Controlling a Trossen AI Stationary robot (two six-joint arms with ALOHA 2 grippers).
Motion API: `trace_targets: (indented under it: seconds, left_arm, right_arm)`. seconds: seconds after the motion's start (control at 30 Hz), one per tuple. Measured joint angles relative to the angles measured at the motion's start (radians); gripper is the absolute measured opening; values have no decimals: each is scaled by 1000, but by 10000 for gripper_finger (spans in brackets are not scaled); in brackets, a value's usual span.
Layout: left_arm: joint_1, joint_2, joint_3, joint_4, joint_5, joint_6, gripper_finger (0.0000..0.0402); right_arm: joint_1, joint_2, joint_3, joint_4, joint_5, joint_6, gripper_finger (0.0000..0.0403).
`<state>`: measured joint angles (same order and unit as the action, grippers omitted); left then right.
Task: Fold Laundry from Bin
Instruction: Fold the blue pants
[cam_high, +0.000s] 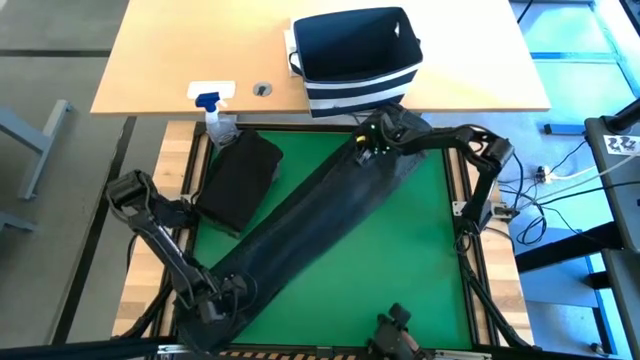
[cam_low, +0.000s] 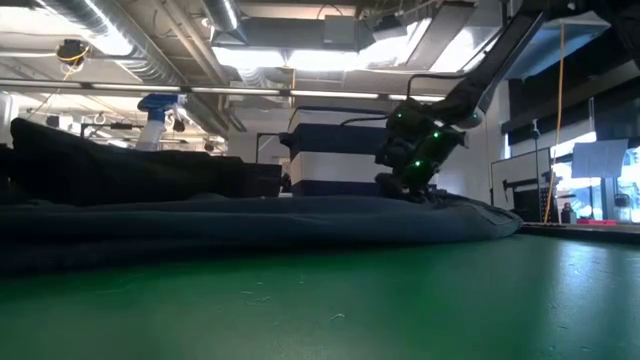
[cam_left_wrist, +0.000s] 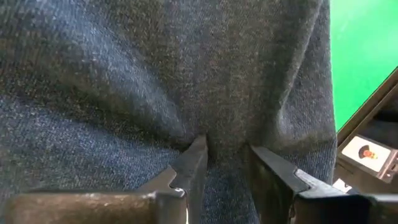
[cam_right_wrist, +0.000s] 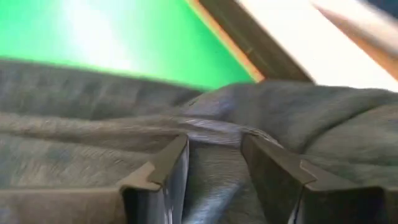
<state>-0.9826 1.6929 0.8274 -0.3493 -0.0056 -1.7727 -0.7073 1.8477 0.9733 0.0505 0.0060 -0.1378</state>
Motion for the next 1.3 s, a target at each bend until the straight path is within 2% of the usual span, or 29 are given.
trace_targets:
  seconds: [0.13, 0.2, 0.3, 0.43, 0.6, 0.7, 0.77, 1.03, 1.2, 1.3]
  left_arm:
    - [0, -12, -3, 3, -34, 32, 110]
    - [15, -31, -5, 6, -11, 84, 110]
    - [47, -72, -10, -11, 50, 143, 110]
    - [79, -159, -10, -12, 95, 157, 110]
    - [102, -252, -10, -10, 26, 159, 110]
    - [112, -271, -8, -9, -50, 160, 110]
    - [122, -271, -8, -9, -85, 161, 110]
    - [181, -249, -8, -1, -112, 312, 110]
    - [210, -245, -8, -7, -92, 453, 110]
    - [230, -245, -7, -56, -14, 544, 121]
  right_arm:
    - [-16, 0, 4, 63, 71, 4, 165]
    - [-25, -5, 20, 61, 116, -10, 165]
    - [-22, -44, 48, -9, 102, -49, 165]
    - [6, -146, 98, -140, 19, -53, 165]
    - [71, -302, 132, -239, -182, -73, 165]
    - [132, -380, 132, -242, -303, -69, 165]
    - [177, -413, 132, -242, -345, -48, 165]
    - [373, -434, 132, -272, -384, 115, 166]
    - [550, -433, 132, -284, -350, 252, 176]
    - [682, -423, 132, -245, -253, 365, 203]
